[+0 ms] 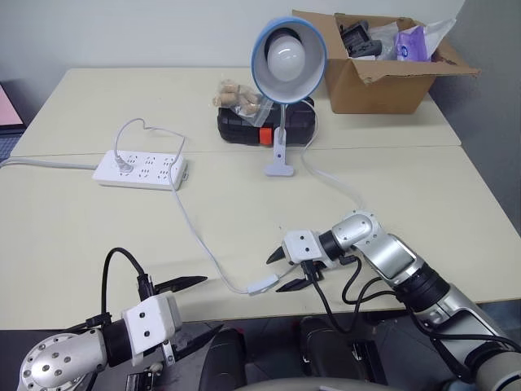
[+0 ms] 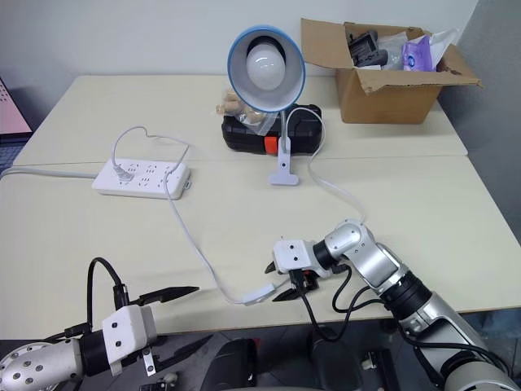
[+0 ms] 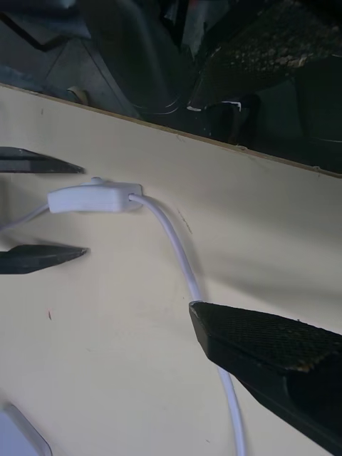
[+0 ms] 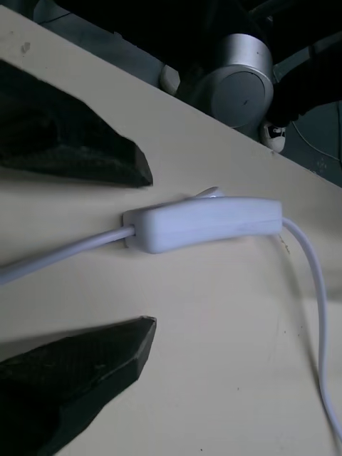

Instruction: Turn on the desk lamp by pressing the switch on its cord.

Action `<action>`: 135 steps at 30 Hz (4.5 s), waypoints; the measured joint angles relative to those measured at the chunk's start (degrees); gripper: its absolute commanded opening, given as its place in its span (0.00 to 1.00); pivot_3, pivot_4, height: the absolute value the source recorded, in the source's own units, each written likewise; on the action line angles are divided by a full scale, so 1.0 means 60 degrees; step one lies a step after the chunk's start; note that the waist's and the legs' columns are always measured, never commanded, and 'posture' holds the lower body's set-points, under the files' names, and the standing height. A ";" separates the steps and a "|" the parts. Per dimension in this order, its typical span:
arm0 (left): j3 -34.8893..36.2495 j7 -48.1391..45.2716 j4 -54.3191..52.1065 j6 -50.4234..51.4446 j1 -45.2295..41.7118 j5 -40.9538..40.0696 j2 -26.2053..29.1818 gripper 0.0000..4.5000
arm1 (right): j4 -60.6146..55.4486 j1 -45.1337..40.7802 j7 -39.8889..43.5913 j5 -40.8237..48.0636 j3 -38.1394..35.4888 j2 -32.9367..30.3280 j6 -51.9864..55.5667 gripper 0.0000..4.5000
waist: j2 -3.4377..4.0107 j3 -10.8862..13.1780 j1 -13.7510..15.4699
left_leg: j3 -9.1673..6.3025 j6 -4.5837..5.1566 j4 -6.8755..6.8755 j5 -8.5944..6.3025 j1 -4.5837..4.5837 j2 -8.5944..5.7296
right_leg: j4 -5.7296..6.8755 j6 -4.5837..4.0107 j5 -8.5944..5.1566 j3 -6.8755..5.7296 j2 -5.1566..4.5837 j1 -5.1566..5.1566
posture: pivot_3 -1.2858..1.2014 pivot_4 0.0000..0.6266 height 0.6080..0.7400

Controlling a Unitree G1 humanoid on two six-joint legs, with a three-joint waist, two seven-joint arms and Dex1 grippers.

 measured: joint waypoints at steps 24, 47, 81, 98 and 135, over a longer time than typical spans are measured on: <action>-0.0141 0.0187 0.0200 0.1027 -0.1611 -0.0719 0.0010 1.00 | -0.0252 -0.0051 0.0638 0.0965 -0.0528 -0.0253 0.1615 0.08 | 0.0000 0.0000 0.0009 | -0.0020 0.0000 0.0000 0.0000 -0.0002 -0.0002 | 0.0003 0.0001 0.0001 -0.0013 0.0002 0.0007 | 0.52 0.24 1.00; -0.0970 0.0300 0.0325 0.3600 -0.4854 -0.2274 0.0057 1.00 | -0.0711 -0.1502 -0.1460 0.2606 -0.1590 0.0318 0.6360 0.08 | 0.0005 0.0003 0.0001 | -0.0048 0.0000 -0.0003 0.0000 -0.0015 -0.0008 | 0.0003 0.0049 0.0028 -0.0027 0.0014 0.0007 | 0.52 0.24 1.00; -0.2941 -0.0897 0.3452 0.3036 -0.7846 -0.1550 -0.0302 0.92 | -0.1427 -0.1665 -0.1424 0.1057 -0.0868 -0.0408 0.3581 0.08 | 0.0006 0.0005 0.0009 | -0.0056 0.0000 -0.0008 0.0000 -0.0024 -0.0009 | 0.0004 0.0054 0.0030 -0.0032 0.0015 0.0005 | 0.52 0.24 1.00; -0.3384 -0.1257 0.3936 0.2477 -0.8250 -0.1098 -0.0435 0.21 | -0.1520 -0.1577 -0.1339 0.0994 -0.0870 -0.0494 0.3403 0.08 | 0.0006 0.0005 0.0017 | -0.0056 0.0000 -0.0008 0.0000 -0.0025 -0.0010 | 0.0004 0.0054 0.0030 -0.0032 0.0015 0.0005 | 0.52 0.24 1.00; -0.1782 -0.1047 0.2989 0.1282 -0.6542 -0.0922 0.0233 0.72 | 0.1373 -0.2021 -0.1521 -0.0368 -0.0640 -0.0027 0.0297 0.08 | 0.0008 0.0006 -0.0023 | -0.0050 0.0000 -0.0008 0.0000 -0.0017 -0.0007 | 0.0003 0.0053 0.0030 -0.0028 0.0013 0.0007 | 0.52 0.24 1.00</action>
